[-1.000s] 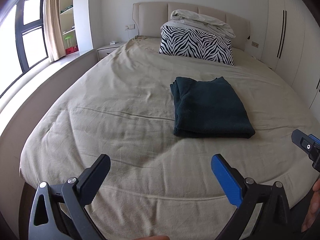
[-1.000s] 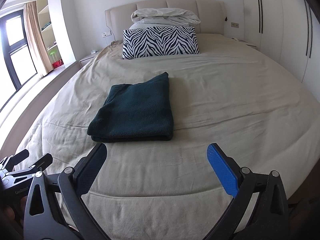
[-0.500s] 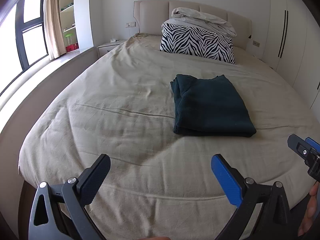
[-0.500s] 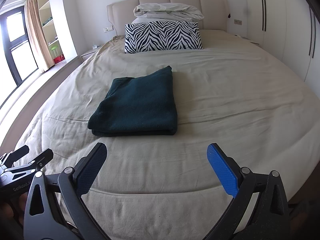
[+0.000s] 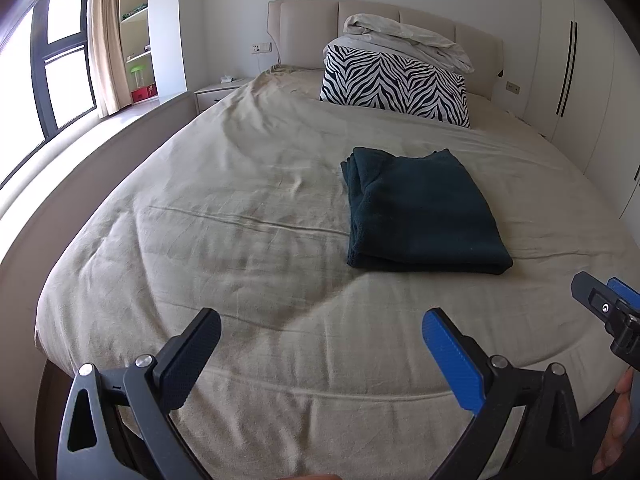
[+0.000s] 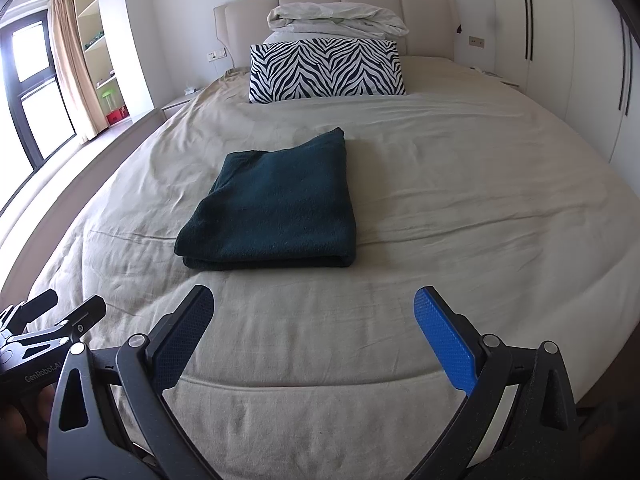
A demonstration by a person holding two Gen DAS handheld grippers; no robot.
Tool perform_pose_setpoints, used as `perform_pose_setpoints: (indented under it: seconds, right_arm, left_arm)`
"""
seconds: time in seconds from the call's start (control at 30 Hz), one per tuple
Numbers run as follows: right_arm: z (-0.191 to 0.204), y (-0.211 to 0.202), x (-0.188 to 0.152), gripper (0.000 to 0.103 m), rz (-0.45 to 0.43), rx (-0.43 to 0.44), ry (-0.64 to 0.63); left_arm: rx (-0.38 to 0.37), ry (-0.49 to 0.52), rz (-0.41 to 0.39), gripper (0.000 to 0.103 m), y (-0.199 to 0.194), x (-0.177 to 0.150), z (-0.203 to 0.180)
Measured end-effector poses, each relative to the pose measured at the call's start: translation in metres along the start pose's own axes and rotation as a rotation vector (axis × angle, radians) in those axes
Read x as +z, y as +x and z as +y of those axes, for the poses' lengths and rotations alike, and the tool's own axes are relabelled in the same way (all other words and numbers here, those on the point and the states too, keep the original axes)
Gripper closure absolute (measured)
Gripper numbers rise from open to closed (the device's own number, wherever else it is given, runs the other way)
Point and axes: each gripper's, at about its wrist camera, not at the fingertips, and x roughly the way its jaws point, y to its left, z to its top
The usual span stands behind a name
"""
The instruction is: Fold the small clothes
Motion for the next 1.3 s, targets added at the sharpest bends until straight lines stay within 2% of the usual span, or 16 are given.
perform_pose_setpoints:
  seconds: [1.3]
  right_arm:
    - [-0.0001, 0.0064, -0.0055, 0.001, 0.022, 0.004, -0.004]
  left_arm:
    - [-0.004, 0.0, 0.01, 0.0, 0.0036, -0.0079, -0.0025]
